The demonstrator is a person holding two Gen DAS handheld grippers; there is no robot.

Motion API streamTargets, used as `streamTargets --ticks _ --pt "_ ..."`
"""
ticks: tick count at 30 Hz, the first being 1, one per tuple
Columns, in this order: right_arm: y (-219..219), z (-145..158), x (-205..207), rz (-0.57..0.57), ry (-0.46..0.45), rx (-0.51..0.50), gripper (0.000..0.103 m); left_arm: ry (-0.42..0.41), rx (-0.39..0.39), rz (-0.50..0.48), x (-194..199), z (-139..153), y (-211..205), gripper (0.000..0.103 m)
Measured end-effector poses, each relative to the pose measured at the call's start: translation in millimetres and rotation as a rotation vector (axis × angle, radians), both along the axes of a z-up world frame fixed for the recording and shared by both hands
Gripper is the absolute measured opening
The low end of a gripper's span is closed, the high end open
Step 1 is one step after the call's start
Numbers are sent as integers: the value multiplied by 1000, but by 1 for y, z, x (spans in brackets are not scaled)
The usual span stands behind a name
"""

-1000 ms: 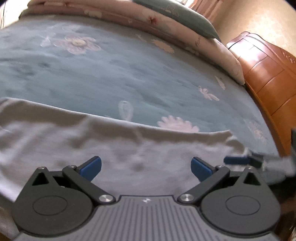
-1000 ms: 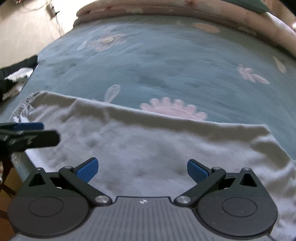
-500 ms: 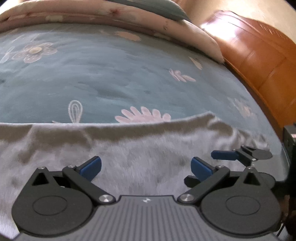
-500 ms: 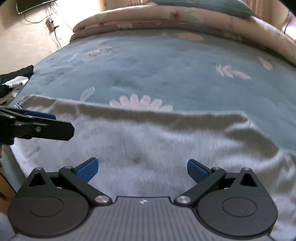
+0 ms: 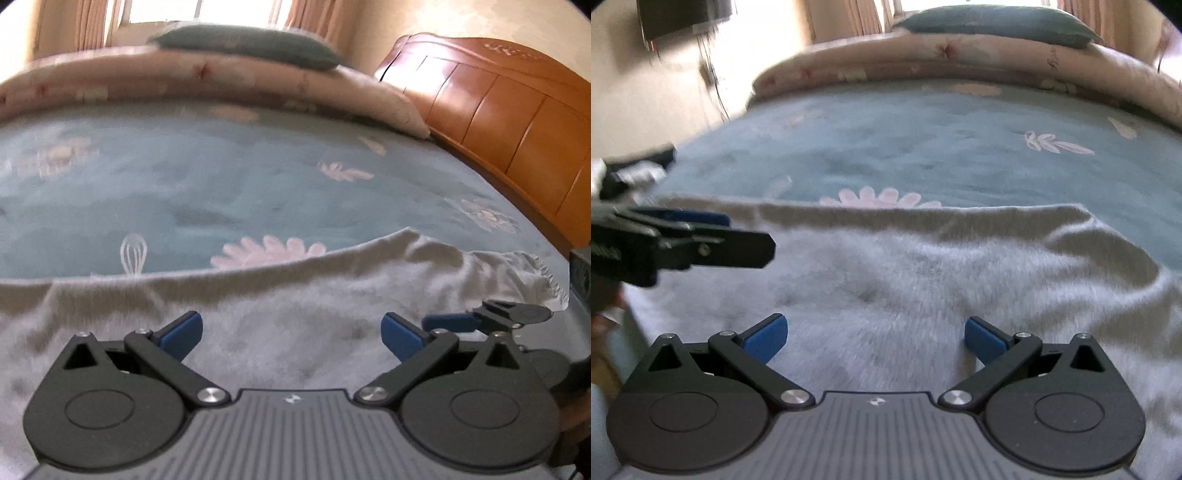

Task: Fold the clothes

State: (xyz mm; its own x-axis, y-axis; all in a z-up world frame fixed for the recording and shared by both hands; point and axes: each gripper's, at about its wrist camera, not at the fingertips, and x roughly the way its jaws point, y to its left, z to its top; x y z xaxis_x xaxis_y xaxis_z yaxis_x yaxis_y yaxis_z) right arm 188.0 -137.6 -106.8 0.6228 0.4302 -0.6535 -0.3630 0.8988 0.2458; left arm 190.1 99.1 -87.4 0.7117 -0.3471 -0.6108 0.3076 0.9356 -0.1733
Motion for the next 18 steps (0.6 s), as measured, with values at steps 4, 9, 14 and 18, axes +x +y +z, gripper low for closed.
streamTargets --ticks 4,9,14,18 --pt "-52 11 -23 -127 -34 143 103 -41 -30 6 -42 19 -15 102" --pt "-99 12 -17 -259 -58 181 103 77 -63 85 -54 49 -19 102" --pt "-126 -16 4 -310 52 267 103 175 -171 219 -45 76 -12 102" --pt "-116 -16 5 -275 49 198 103 213 -173 253 -40 95 -21 102"
